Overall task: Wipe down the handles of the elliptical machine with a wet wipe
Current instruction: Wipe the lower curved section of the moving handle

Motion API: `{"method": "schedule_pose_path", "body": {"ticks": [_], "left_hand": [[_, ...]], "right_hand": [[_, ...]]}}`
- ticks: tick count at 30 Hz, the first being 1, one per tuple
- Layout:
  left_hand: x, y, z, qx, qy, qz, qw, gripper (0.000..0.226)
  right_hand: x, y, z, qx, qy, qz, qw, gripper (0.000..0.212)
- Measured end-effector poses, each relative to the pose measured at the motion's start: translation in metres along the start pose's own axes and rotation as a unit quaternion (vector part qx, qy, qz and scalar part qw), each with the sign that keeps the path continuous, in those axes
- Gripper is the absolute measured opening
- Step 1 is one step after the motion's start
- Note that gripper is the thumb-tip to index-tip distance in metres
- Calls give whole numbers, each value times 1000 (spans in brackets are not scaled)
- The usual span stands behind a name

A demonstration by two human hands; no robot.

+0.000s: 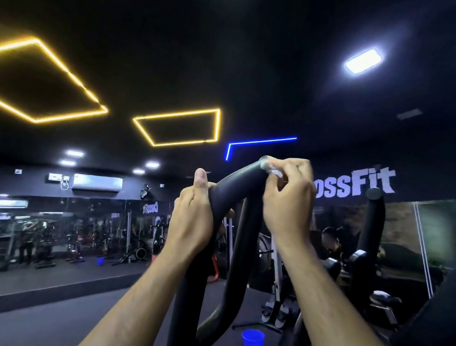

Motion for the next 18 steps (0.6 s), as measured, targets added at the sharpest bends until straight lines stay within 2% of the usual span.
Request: {"method": "schedule_pose_path", "body": {"ticks": [4,6,12,18], "left_hand": [[2,-1,-2,14,-7,5,1000,89],[4,0,-3,14,-12,11,1000,88],[-4,-2,-1,6,2,-5,1000,88],[-2,-3,-2,2,-9,19,1000,86]], "right_hand": [[-33,31,9,-19,-28,-67,997,29],[-35,35,4,-43,-77,-65,994,29],[28,14,-3,44,-138,165,976,21],[6,31,5,30,-169,176,969,12]]}}
Point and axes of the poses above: each hand's wrist, its own y-axis away from the middle knuckle, its own z-axis out of the palm, x = y × z, the point moved 6 cm from there along -y, towards the middle knuckle, and after that the axes turned 6 degrees about y, right-handed, at the moved point
